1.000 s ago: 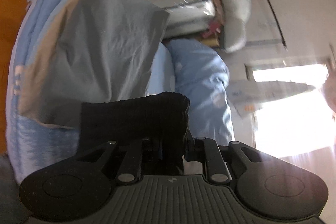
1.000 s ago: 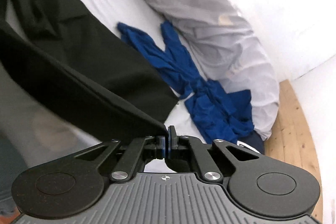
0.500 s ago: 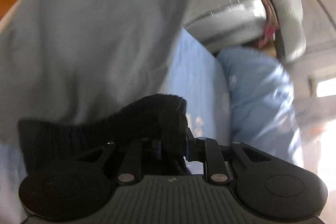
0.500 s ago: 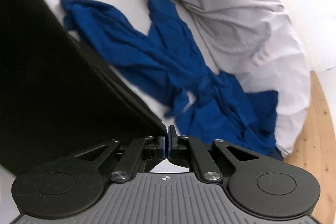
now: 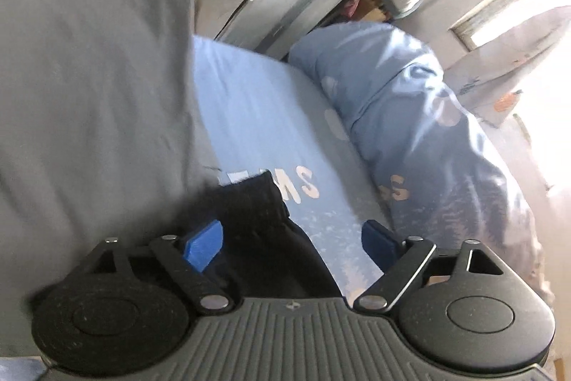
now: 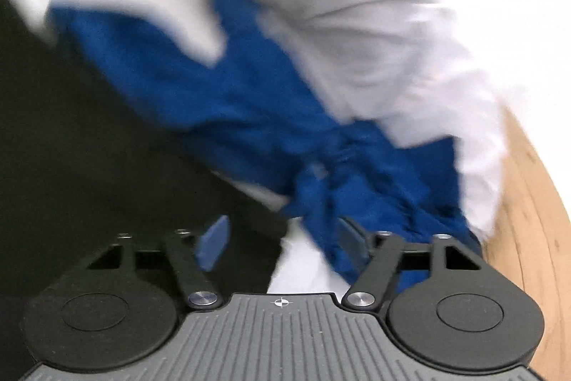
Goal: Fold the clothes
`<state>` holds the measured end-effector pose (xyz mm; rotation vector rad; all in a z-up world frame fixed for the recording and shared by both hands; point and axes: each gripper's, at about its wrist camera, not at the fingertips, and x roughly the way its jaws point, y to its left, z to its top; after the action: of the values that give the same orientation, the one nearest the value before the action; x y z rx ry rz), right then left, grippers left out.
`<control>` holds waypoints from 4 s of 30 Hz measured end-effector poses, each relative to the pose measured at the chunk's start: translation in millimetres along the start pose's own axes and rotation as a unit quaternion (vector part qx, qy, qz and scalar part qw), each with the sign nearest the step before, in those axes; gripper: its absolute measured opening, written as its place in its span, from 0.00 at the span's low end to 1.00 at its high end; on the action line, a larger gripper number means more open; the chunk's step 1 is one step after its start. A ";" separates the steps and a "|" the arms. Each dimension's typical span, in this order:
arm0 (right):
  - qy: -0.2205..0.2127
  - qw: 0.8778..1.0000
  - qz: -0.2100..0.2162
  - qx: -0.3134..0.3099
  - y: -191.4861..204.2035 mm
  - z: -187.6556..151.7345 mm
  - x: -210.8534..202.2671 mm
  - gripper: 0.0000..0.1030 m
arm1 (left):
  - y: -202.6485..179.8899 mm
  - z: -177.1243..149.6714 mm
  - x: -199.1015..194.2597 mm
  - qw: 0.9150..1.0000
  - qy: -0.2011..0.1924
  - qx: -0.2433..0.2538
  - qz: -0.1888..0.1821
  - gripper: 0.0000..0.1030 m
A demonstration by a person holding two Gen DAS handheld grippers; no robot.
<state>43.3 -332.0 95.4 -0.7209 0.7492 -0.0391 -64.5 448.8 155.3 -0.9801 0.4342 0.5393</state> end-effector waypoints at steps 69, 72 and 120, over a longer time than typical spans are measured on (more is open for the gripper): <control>-0.156 0.824 0.436 0.326 313.4 90.3 -201.7 0.76 | 80.8 33.6 -64.4 0.919 0.294 0.173 -0.196 0.13; -0.142 0.804 0.475 0.328 317.6 71.4 -207.3 0.81 | 82.0 33.9 -62.4 0.920 0.294 0.171 -0.195 0.13; -0.047 0.849 0.489 0.194 276.4 7.2 -331.4 0.42 | 271.0 -59.5 -135.1 0.922 0.303 0.097 -0.219 0.84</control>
<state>-257.6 -24.7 131.7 0.1069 0.9076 0.7535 -341.7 487.1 25.1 -1.0014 0.7776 -0.2274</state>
